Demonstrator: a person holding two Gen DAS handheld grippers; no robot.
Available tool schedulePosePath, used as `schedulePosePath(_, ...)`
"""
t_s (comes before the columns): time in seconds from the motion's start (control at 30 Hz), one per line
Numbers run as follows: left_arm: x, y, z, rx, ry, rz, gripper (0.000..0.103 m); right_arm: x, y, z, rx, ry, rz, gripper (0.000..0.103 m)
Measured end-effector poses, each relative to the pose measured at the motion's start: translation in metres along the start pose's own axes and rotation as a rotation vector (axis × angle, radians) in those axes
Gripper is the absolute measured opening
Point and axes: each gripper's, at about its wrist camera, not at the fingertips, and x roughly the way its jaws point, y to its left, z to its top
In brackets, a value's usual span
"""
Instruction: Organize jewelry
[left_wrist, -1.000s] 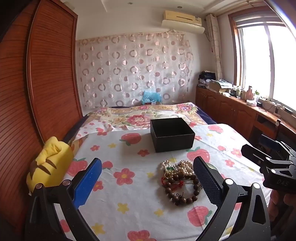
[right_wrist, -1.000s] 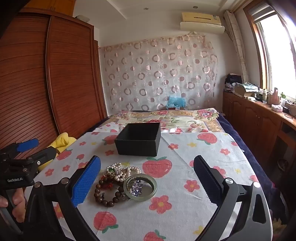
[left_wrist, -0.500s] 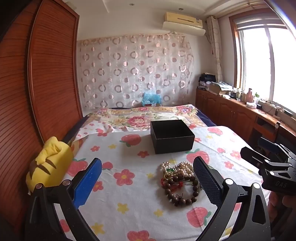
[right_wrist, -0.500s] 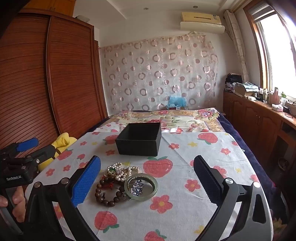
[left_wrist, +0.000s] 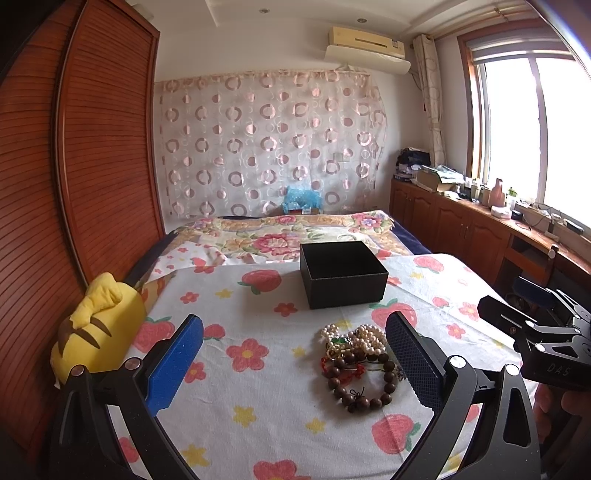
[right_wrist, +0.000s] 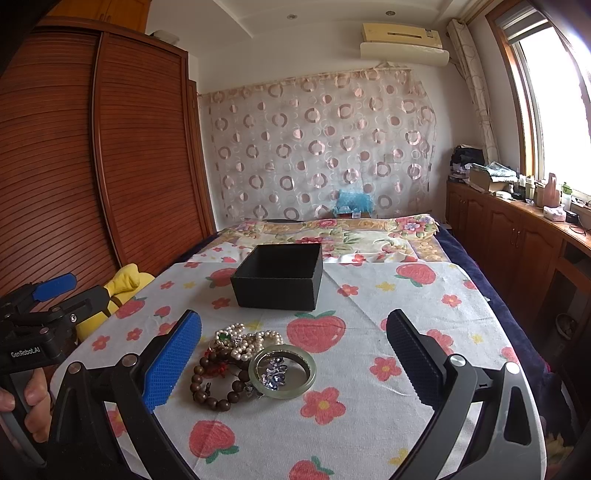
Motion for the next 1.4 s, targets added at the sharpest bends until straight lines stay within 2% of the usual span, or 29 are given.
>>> schedulePosePath(0.37, 0.004, -0.001, 0.013, 0.001, 0.001, 0.001, 0.095, 0.000, 0.000, 0.000, 0.001, 0.000, 0.000, 0.101)
schedulePosePath(0.4, -0.003, 0.002, 0.002, -0.003, -0.002, -0.001, 0.095, 0.000, 0.000, 0.000, 0.001, 0.000, 0.001, 0.101)
schedulePosePath(1.4, -0.004, 0.002, 0.000, -0.005, -0.008, -0.001, 0.095, -0.001, 0.000, 0.000, 0.001, 0.000, 0.001, 0.101)
